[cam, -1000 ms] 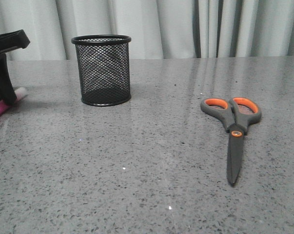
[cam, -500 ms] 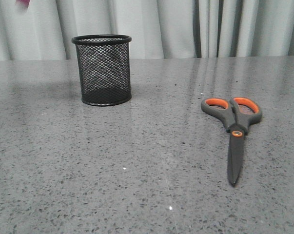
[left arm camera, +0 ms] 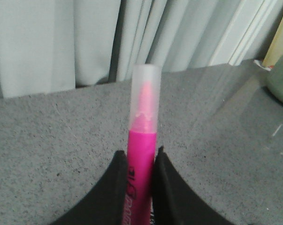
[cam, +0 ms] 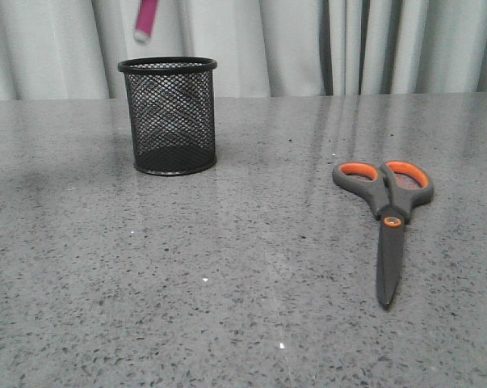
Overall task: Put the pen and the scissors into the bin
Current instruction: 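Lift the pink highlighter with the left gripper over the mesh cup, then lower the highlighter into the mesh cup and open the left gripper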
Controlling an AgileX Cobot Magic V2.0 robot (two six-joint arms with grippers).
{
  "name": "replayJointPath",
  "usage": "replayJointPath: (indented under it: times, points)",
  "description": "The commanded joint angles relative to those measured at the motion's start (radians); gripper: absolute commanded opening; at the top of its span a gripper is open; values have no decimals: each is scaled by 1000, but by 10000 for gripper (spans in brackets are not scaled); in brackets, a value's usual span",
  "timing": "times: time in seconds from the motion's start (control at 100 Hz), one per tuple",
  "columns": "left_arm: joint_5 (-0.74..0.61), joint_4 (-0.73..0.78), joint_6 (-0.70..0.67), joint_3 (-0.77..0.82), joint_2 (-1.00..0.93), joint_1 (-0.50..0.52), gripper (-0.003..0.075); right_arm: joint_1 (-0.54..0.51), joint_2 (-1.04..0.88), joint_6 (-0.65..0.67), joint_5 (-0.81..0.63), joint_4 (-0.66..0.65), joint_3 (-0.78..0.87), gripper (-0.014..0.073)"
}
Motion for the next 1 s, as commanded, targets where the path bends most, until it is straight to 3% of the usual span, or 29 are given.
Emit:
replayJointPath:
  times: [0.0, 0.27, 0.34, 0.46, 0.54, 0.62, 0.81, 0.99]
  points:
    - [98, -63, 17, -25, 3, -10, -19, 0, 16, -12, -78, 1, -31, 360]
    - [111, -63, 48, -25, 51, -6, 12, 0, 41, -12, -78, 1, -31, 360]
    - [109, -63, 57, -25, 51, -5, 110, 0, 41, -12, -78, 1, -31, 360]
    - [109, -63, 66, -25, 51, -3, 393, 0, 41, -12, -82, 1, -31, 360]
    - [134, -63, 66, -25, 30, 9, 497, 0, 41, -12, -92, 1, -31, 360]
    - [153, -63, 66, -25, -23, 27, 474, 2, 41, -12, -85, 5, -43, 360]
    - [154, -11, 29, -25, -266, 63, 279, 68, 60, -14, 18, 14, -170, 356]
    - [108, 91, 17, -23, -498, 65, 251, 209, 223, -5, 159, -49, -320, 287]
